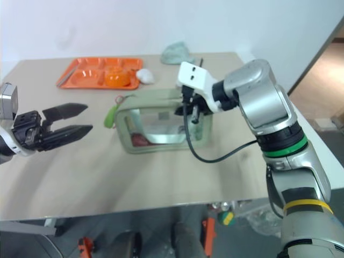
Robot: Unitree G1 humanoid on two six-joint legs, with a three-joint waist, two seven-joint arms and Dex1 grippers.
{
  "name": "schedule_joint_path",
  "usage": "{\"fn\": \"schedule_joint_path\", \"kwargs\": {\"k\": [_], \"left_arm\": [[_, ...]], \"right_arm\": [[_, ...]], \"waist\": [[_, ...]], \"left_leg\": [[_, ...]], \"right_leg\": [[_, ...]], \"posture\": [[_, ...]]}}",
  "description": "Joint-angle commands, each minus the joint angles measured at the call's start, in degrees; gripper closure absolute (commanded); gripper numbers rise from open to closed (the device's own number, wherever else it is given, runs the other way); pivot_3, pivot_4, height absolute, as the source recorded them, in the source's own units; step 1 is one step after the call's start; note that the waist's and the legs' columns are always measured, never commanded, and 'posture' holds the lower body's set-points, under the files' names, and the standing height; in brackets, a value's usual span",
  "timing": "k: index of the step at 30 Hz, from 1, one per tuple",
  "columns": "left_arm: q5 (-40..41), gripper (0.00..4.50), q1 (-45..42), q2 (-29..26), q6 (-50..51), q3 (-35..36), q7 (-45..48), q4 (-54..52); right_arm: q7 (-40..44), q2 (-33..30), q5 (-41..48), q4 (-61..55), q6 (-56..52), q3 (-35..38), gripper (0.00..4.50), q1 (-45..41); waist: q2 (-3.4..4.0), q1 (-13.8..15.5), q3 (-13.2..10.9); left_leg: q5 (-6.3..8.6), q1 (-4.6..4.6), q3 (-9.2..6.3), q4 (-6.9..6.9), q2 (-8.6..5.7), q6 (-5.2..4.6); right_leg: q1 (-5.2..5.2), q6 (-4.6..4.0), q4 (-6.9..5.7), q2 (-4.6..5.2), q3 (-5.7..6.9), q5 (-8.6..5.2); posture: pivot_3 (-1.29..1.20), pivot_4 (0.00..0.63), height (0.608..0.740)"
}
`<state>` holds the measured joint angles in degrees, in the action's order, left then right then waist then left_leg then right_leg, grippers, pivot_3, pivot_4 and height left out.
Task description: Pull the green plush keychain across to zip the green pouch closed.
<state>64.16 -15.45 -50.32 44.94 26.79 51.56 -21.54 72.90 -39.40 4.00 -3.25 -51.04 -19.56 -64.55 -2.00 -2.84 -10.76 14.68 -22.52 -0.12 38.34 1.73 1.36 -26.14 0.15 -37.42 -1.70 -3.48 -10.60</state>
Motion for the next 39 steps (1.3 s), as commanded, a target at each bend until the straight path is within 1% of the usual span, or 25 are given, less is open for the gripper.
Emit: {"fn": "schedule_joint_path", "kwargs": {"k": [1, 7, 13, 18, 24, 30, 33, 36, 39], "left_arm": [[1.2, 0.0, 0.28, -0.58, -0.27, 1.83, -0.26, -1.62], [1.31, 0.0, 0.54, -0.64, -0.15, 1.91, -0.31, -1.6], [1.27, 0.0, 0.11, -0.74, -0.13, 1.51, -0.2, -1.24], [1.04, 0.0, -0.83, -0.9, -0.1, 1.03, 0.14, -0.36], [0.87, 0.0, -1.85, -1.0, 0.28, 0.31, 0.64, 0.69], [0.61, 0.0, -3.29, -1.47, 0.77, -0.24, 1.27, 1.86], [0.76, 0.0, -3.39, -1.8, 0.91, -0.03, 1.45, 2.03], [0.88, 0.0, -3.06, -1.89, 1.16, 0.45, 1.45, 1.74], [0.78, 0.0, -2.96, -1.91, 1.17, 0.52, 1.47, 1.71]], "right_arm": [[-2.74, 1.56, 3.26, -5.0, -3.99, 2.5, 4.36, 0.67], [-5.84, 3.01, 6.37, -7.35, -7.11, 2.77, 4.36, 2.0], [-6.69, 2.24, 8.32, -10.41, -6.41, 0.95, 4.36, 4.4], [-6.0, 0.23, 8.08, -10.43, -1.99, 0.2, 4.36, 6.0], [-2.91, -1.9, 8.33, -2.6, 4.79, 1.99, 4.36, 2.35], [-1.2, -1.57, 6.6, 4.46, 11.31, 0.56, 4.36, 0.36], [0.53, -1.24, 6.35, 4.57, 13.71, -0.46, 4.36, 1.03], [3.13, -1.35, 7.22, 2.14, 15.8, -0.95, 4.36, 2.99], [3.71, -0.82, 6.88, 1.47, 16.58, -1.25, 4.36, 3.97]], "waist": [[0.0, -0.02, 0.0], [0.0, -0.02, 0.0], [-0.02, -0.07, 0.01], [-0.02, -0.08, 0.01], [-0.02, -0.02, 0.01], [-0.02, -0.02, 0.01], [-0.02, -0.02, 0.01], [-0.02, -0.02, 0.01], [-0.02, -0.1, 0.01]], "left_leg": [[0.0, 0.0, -0.02, 0.0, 0.02, 0.0], [0.0, 0.02, -0.01, 0.01, 0.03, 0.0], [0.0, 0.02, 0.01, 0.01, 0.03, 0.0], [-0.01, 0.06, 0.0, 0.01, 0.05, -0.01], [-0.01, 0.06, 0.04, 0.02, 0.03, -0.02], [-0.01, 0.06, 0.05, 0.0, 0.03, -0.02], [-0.01, 0.05, 0.05, 0.0, 0.03, -0.02], [-0.01, 0.05, 0.05, 0.0, 0.04, -0.02], [-0.01, 0.06, 0.05, 0.01, 0.04, -0.02]], "right_leg": [[0.0, -0.01, 0.0, -0.03, 0.01, 0.0], [0.0, -0.04, -0.03, -0.05, 0.02, 0.03], [0.0, -0.04, -0.03, -0.05, 0.0, 0.02], [0.02, -0.06, -0.04, -0.09, 0.01, 0.04], [0.03, -0.05, -0.03, -0.07, -0.01, 0.05], [0.03, -0.05, -0.02, -0.08, -0.02, 0.04], [0.02, -0.05, -0.02, -0.08, -0.03, 0.04], [0.02, -0.05, -0.02, -0.07, -0.03, 0.04], [0.02, -0.05, -0.03, -0.08, -0.03, 0.04]], "posture": [[0.0, 0.15, 0.74], [0.0, 0.15, 0.74], [0.0, 0.15, 0.74], [0.0, 0.15, 0.74], [0.0, 0.15, 0.74], [0.0, 0.15, 0.74], [0.0, 0.15, 0.74], [0.0, 0.15, 0.74], [0.0, 0.15, 0.74]]}}
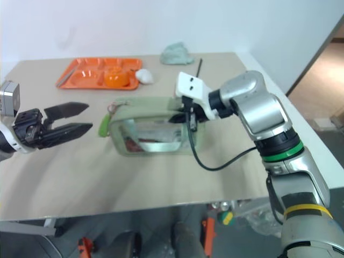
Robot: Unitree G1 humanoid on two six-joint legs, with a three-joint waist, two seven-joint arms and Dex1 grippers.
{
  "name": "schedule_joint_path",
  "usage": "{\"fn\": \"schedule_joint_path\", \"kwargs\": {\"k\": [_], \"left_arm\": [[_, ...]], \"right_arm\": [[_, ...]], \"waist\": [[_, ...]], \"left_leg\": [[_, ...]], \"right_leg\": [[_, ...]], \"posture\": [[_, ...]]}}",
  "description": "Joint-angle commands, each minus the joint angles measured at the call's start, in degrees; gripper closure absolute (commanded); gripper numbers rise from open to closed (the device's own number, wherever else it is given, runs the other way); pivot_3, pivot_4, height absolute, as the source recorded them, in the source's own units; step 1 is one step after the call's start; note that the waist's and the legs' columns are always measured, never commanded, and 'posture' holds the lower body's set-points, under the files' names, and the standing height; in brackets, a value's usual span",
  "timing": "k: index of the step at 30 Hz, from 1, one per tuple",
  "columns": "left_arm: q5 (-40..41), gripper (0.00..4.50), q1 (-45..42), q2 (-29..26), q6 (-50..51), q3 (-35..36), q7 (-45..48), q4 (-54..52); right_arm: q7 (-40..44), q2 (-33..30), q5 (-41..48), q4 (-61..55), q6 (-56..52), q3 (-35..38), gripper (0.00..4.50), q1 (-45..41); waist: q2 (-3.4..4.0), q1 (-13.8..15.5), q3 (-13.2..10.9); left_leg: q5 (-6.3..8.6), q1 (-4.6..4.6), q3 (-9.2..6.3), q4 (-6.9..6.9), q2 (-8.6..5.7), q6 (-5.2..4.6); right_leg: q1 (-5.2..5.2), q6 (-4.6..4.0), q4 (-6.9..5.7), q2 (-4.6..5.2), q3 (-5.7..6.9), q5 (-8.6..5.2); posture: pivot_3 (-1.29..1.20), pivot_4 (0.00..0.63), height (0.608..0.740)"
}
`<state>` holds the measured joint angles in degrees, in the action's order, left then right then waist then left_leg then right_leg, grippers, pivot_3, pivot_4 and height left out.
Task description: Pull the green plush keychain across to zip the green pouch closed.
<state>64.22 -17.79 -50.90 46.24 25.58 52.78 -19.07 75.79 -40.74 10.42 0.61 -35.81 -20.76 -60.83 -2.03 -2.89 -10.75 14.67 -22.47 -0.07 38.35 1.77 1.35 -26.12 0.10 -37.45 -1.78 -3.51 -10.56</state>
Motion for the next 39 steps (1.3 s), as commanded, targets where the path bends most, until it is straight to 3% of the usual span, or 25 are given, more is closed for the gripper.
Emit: {"fn": "schedule_joint_path", "kwargs": {"k": [1, 4, 9, 13, 19, 24, 32, 39], "left_arm": [[0.72, 0.0, -0.64, -1.35, -0.11, 1.76, 0.22, -0.77], [0.55, 0.0, -0.81, -1.37, -0.18, 1.61, 0.29, -0.64], [0.22, 0.0, -1.42, -1.38, -0.28, 1.0, 0.56, -0.21], [-0.35, 0.0, -2.14, -1.42, -0.37, 0.5, 1.13, 0.75], [-1.14, 0.0, -3.51, -1.25, -0.56, 0.07, 2.15, 3.32], [-1.42, 0.0, -4.24, -0.78, -0.56, -0.23, 2.21, 4.29], [-3.28, 0.0, -2.74, -1.99, -0.52, 0.1, 4.21, 5.54], [-5.74, 0.0, -3.21, -1.79, -1.05, -1.48, 5.8, 7.22]], "right_arm": [[0.69, 0.81, 0.25, -2.34, 1.39, -0.09, 4.36, 0.38], [-0.18, 1.95, 0.11, -1.64, 0.98, 0.25, 4.36, 0.39], [-2.11, 2.52, -0.69, 0.33, 1.29, 2.08, 2.85, -1.05], [-3.08, 3.17, 2.85, 3.59, -3.08, 6.86, 1.4, -4.09], [3.2, -1.11, 14.9, 3.37, -9.85, 17.41, 1.4, -4.75], [6.28, -5.41, 18.87, 2.17, -10.26, 19.97, 1.4, -1.06], [4.09, -16.26, 7.21, 3.1, 1.11, 15.71, 1.4, 12.37], [0.57, -14.4, 6.16, 1.73, 1.48, 15.21, 1.4, 14.83]], "waist": [[0.0, -0.11, 0.0], [0.0, -0.26, 0.0], [0.0, -0.45, 0.0], [0.0, -0.45, 0.0], [0.0, 0.11, 0.0], [-0.01, 0.19, 0.0], [0.0, 0.15, 0.0], [0.01, -0.16, -0.01]], "left_leg": [[0.0, 0.02, 0.01, 0.0, 0.0, 0.0], [0.0, 0.06, 0.02, 0.0, 0.05, 0.0], [0.0, 0.09, 0.0, 0.0, 0.13, 0.0], [0.0, 0.09, 0.01, 0.01, 0.12, 0.0], [0.01, 0.01, 0.0, -0.01, 0.08, -0.01], [0.07, -0.02, 0.0, -0.04, 0.03, -0.11], [0.07, 0.0, 0.07, -0.01, -0.02, -0.11], [0.06, 0.06, 0.17, -0.01, 0.0, -0.12]], "right_leg": [[0.0, 0.0, 0.0, 0.0, -0.01, 0.0], [0.0, -0.05, -0.02, -0.07, -0.02, 0.03], [0.0, -0.12, -0.07, -0.18, -0.01, 0.05], [0.0, -0.14, -0.08, -0.18, -0.03, 0.06], [-0.01, -0.08, -0.04, -0.13, -0.04, -0.01], [-0.01, -0.04, -0.02, -0.04, -0.01, -0.12], [-0.02, -0.01, -0.02, -0.01, -0.07, -0.11], [-0.09, -0.01, -0.15, -0.09, -0.23, -0.07]], "posture": [[0.0, 0.15, 0.74], [0.0, 0.15, 0.74], [0.0, 0.15, 0.74], [0.0, 0.15, 0.74], [0.0, 0.15, 0.74], [0.0, 0.15, 0.74], [0.0, 0.15, 0.74], [0.0, 0.15, 0.74]]}}
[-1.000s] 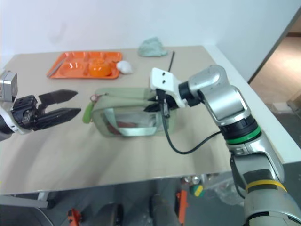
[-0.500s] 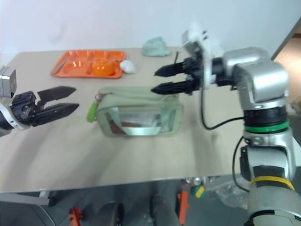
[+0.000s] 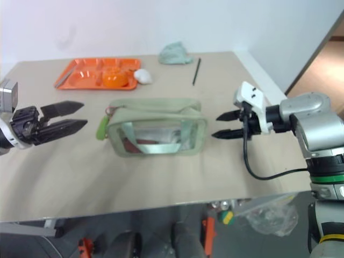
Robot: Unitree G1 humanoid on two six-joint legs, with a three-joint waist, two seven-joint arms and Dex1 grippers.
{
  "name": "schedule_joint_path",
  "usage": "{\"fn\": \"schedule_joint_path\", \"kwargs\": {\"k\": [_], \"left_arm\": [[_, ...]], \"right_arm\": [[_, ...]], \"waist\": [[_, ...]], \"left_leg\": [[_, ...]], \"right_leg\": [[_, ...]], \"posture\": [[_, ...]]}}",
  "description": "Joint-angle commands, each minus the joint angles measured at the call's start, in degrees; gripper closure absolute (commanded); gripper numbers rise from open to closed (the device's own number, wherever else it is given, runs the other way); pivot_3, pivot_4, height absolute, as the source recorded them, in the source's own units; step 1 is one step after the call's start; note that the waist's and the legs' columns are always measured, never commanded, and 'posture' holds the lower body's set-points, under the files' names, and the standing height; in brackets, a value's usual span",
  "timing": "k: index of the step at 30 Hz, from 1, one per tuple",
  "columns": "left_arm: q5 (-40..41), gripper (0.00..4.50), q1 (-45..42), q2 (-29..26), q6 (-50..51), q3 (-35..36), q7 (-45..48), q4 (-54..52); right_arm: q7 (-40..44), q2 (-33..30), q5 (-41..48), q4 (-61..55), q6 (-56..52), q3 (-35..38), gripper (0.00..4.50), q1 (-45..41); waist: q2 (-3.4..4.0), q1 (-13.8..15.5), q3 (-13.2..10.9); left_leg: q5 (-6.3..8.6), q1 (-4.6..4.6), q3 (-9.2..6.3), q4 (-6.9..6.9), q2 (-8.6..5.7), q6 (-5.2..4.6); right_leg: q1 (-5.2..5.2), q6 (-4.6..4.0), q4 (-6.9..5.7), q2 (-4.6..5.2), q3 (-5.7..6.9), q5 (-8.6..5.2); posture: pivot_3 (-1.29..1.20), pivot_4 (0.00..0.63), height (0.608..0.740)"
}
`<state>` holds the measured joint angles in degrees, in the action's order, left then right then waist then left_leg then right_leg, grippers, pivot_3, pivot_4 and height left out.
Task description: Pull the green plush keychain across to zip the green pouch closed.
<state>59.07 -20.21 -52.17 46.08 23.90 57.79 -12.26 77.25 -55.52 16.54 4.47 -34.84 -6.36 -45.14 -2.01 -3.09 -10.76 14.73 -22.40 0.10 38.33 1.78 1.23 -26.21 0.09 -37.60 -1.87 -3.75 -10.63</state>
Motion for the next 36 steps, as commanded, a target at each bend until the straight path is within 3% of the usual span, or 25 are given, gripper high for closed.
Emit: {"fn": "schedule_joint_path", "kwargs": {"k": [1, 18, 19, 21, 26, 31, 36], "left_arm": [[-0.73, 0.0, -0.9, -0.49, -0.87, 0.15, 0.88, 0.58], [-0.69, 0.0, -1.52, 1.04, -0.18, -1.26, 0.51, -1.06], [-0.67, 0.0, -1.5, 1.05, -0.15, -1.18, 0.44, -1.07], [-0.64, 0.0, -1.36, 1.07, -0.17, -1.06, 0.31, -1.11], [-0.43, 0.0, -0.42, 1.35, -0.33, -0.46, -0.43, -1.39], [-0.89, 0.0, 0.88, 2.68, -0.44, 0.8, -2.99, 1.22], [-7.22, 0.0, 5.18, 3.63, -1.38, -1.48, -5.7, 7.38]], "right_arm": [[-1.11, 0.64, -0.01, -2.23, 0.45, 0.62, 1.4, -0.89], [0.23, 4.88, 1.67, -1.33, -2.5, -0.94, 1.4, -7.17], [0.39, 4.99, 1.76, -1.64, -2.55, -0.94, 2.0, -6.88], [0.97, 5.02, 1.94, -2.26, -2.29, -1.06, 2.48, -6.22], [1.16, 5.26, 2.04, -2.02, -1.91, -1.46, 4.29, -6.06], [1.72, 5.8, 2.04, -1.86, -1.03, -1.68, 4.44, -6.0], [0.03, 7.13, 1.03, -1.03, -0.67, -2.11, 4.44, -6.12]], "waist": [[0.0, 0.06, 0.0], [0.0, 0.25, 0.0], [0.0, 0.25, 0.0], [0.0, 0.26, 0.0], [0.0, 0.26, 0.0], [0.0, 0.25, 0.0], [0.0, 0.07, 0.0]], "left_leg": [[0.0, 0.0, -0.01, 0.01, 0.0, 0.0], [0.0, -0.03, 0.02, 0.02, -0.02, 0.0], [0.0, -0.04, 0.02, 0.02, -0.02, 0.0], [0.0, -0.04, 0.02, 0.02, -0.02, 0.0], [0.0, -0.03, 0.02, 0.02, -0.02, 0.0], [0.0, -0.03, 0.02, 0.02, -0.01, 0.0], [0.0, 0.06, 0.04, 0.01, 0.01, 0.0]], "right_leg": [[0.0, 0.0, 0.0, 0.0, 0.01, 0.0], [0.0, 0.05, 0.0, 0.03, -0.03, 0.01], [0.0, 0.05, 0.01, 0.04, -0.04, 0.0], [0.0, 0.05, 0.0, 0.04, -0.04, 0.0], [0.0, 0.05, 0.0, 0.03, -0.03, 0.01], [0.0, 0.05, 0.0, 0.03, -0.04, 0.01], [0.02, 0.02, -0.03, -0.02, -0.07, 0.02]], "posture": [[0.0, 0.15, 0.74], [0.0, 0.15, 0.74], [0.0, 0.15, 0.74], [0.0, 0.15, 0.74], [0.0, 0.15, 0.74], [0.0, 0.15, 0.74], [0.0, 0.15, 0.74]]}}
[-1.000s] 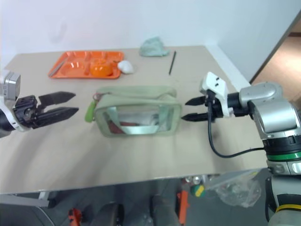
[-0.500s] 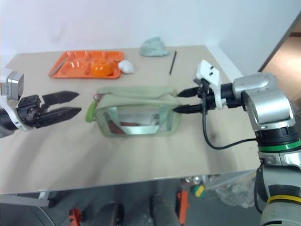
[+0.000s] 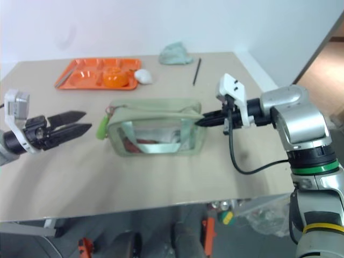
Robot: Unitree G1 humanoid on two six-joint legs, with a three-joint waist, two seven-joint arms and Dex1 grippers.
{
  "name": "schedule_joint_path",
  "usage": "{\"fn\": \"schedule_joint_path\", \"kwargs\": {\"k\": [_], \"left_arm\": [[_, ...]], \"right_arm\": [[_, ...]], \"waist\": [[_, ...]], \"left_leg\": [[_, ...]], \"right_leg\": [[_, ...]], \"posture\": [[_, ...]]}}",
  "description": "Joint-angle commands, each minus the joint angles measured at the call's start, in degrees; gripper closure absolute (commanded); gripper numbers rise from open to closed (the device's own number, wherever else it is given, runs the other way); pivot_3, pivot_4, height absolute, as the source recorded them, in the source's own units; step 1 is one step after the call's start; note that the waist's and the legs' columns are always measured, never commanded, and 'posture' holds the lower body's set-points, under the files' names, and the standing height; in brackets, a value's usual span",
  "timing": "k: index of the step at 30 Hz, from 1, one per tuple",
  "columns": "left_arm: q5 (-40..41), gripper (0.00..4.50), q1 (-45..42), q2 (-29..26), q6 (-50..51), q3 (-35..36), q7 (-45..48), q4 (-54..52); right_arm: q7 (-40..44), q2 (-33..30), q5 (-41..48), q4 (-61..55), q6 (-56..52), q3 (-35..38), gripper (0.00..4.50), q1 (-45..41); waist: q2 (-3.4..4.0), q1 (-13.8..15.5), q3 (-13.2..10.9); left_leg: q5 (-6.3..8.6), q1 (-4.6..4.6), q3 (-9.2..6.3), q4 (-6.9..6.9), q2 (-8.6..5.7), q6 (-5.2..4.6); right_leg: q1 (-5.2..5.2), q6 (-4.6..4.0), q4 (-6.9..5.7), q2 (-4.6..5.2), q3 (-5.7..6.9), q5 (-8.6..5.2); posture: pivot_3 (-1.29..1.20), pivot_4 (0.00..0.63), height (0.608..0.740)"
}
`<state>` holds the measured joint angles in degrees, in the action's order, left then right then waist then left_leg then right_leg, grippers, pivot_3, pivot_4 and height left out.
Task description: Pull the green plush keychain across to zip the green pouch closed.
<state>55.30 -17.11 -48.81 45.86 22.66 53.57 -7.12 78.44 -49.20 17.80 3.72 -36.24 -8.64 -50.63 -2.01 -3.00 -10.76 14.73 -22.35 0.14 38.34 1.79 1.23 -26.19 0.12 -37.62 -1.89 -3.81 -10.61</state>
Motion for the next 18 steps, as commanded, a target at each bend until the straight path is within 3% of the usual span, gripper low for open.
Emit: {"fn": "schedule_joint_path", "kwargs": {"k": [1, 12, 18], "left_arm": [[-3.36, 0.0, 2.81, 0.68, -1.13, -0.28, -1.17, 1.8], [2.32, 0.0, 2.22, -0.35, 3.58, 1.92, 3.78, -1.3], [0.77, 0.0, 2.56, -2.35, 3.15, -0.38, 6.01, -3.28]], "right_arm": [[-1.27, 0.82, -0.65, 0.0, 0.91, -0.11, 4.44, -0.53], [-0.59, 0.38, -0.72, -1.38, 0.96, -0.09, 4.44, 0.85], [-0.7, 0.38, -0.64, -1.5, 1.17, 0.2, 4.44, 1.15]], "waist": [[0.0, -0.06, 0.0], [-0.03, 0.02, 0.02], [-0.03, 0.01, 0.02]], "left_leg": [[0.0, -0.01, -0.01, 0.0, 0.01, 0.0], [0.0, 0.0, 0.01, 0.03, 0.02, 0.0], [0.0, 0.02, 0.02, 0.03, 0.03, 0.0]], "right_leg": [[-0.02, -0.01, -0.02, -0.01, 0.0, 0.0], [0.0, -0.01, -0.04, -0.02, -0.02, 0.03], [0.0, -0.02, -0.05, -0.04, -0.03, 0.03]], "posture": [[0.0, 0.15, 0.74], [0.0, 0.15, 0.74], [0.0, 0.15, 0.74]]}}
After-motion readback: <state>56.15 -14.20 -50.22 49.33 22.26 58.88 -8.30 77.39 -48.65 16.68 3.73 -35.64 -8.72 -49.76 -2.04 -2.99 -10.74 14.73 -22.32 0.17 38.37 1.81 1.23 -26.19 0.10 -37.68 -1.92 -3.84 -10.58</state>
